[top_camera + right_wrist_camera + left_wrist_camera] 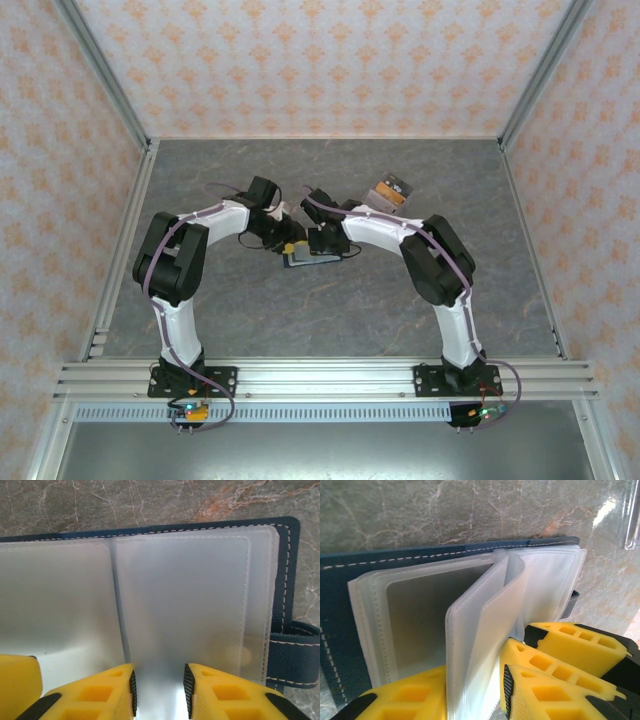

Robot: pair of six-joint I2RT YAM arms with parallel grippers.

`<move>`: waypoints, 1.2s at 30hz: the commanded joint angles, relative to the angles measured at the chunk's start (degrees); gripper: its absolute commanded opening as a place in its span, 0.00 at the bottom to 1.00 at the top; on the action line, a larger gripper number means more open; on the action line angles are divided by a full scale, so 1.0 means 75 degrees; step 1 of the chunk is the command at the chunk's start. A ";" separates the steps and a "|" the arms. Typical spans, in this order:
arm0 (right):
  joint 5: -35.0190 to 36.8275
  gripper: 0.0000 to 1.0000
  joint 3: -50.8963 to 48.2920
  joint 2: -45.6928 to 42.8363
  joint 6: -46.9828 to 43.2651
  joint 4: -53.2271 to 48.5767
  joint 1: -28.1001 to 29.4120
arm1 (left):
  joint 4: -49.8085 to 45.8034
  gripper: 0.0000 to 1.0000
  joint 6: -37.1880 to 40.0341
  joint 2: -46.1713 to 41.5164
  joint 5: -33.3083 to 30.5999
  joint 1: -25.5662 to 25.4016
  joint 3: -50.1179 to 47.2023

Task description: Take the credit cards out of the card holder

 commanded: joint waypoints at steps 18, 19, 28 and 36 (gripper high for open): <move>0.0352 0.45 -0.1730 -0.2094 0.0942 0.1381 -0.0209 | 0.0034 0.30 -0.0106 -0.0554 0.0338 -0.0123 0.0199; 0.0489 0.46 -0.1815 -0.2203 0.0989 0.1393 -0.0238 | 0.0180 0.34 -0.0207 -0.0522 0.0469 -0.0156 0.0231; 0.1647 0.46 -0.2547 -0.3158 0.1267 0.1581 -0.0350 | 0.0756 0.50 -0.0774 -0.0276 0.0974 -0.0382 0.0410; 0.0846 0.40 -0.2105 -0.2750 0.0797 0.1551 -0.0298 | 0.0227 0.43 -0.0682 -0.0290 0.0116 -0.0264 0.0503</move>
